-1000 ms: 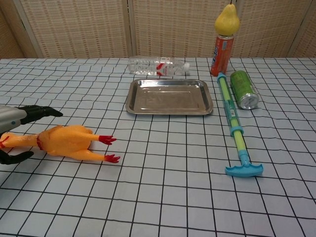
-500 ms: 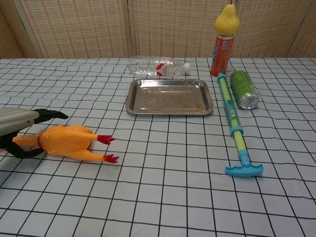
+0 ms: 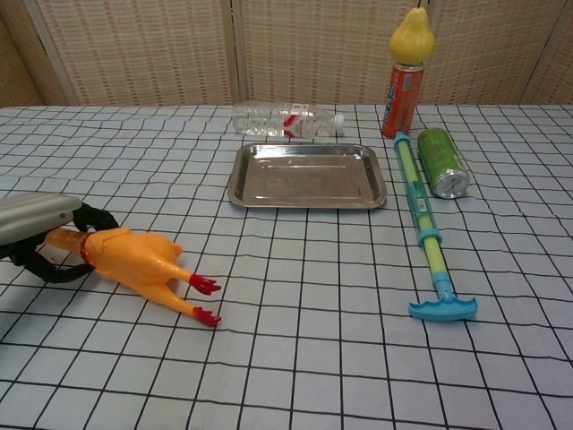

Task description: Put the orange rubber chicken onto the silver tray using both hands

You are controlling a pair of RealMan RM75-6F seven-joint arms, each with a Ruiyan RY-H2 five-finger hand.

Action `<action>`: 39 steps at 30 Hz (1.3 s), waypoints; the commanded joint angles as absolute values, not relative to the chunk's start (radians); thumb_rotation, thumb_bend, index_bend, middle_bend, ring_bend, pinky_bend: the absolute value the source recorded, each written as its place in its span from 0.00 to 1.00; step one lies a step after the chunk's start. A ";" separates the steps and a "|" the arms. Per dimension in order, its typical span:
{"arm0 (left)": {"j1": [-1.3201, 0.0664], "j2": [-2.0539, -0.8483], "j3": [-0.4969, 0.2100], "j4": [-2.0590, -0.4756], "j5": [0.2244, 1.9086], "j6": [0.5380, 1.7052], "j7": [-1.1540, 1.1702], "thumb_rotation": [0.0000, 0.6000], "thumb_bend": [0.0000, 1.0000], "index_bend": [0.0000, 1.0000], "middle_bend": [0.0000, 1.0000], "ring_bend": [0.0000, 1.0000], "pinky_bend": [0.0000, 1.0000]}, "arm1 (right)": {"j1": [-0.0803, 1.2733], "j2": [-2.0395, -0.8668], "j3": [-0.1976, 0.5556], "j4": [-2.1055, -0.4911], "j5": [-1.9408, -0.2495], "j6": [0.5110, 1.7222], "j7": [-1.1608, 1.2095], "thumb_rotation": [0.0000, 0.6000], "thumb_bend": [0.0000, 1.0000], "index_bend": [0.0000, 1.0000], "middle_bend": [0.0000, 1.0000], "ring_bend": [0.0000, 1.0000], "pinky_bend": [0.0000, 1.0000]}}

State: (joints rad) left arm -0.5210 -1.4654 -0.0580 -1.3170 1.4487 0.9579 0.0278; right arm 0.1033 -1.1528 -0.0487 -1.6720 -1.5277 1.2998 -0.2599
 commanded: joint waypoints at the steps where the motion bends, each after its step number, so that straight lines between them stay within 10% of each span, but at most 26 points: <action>1: -0.517 -1.477 -0.053 -1.302 1.481 1.002 -0.017 1.00 0.69 0.81 0.50 0.31 0.32 | 0.103 -1.152 -0.050 -1.672 -1.529 1.301 -0.259 1.00 0.05 0.00 0.00 0.00 0.00; 20: -0.506 -1.439 -0.080 -1.509 1.426 1.058 -0.080 1.00 0.72 0.82 0.54 0.39 0.43 | 0.272 -1.143 -0.009 -1.849 -1.636 1.167 -0.030 1.00 0.05 0.00 0.00 0.00 0.00; 31: -0.543 -1.465 -0.099 -1.688 1.357 1.039 0.126 1.00 0.72 0.82 0.61 0.43 0.46 | 0.502 -1.211 0.110 -2.055 -1.339 0.856 -0.104 1.00 0.15 0.00 0.00 0.00 0.00; 39: -0.579 -1.498 -0.130 -1.787 1.278 1.041 0.290 1.00 0.72 0.82 0.65 0.46 0.51 | 0.594 -1.288 0.158 -2.081 -1.145 0.841 -0.198 1.00 0.21 0.00 0.00 0.00 0.00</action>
State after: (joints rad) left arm -0.5651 -1.4850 -0.1186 -1.7609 1.3017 1.0408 0.2600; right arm 0.5630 -1.2629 0.1379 -2.0667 -1.1876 0.8500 -0.1686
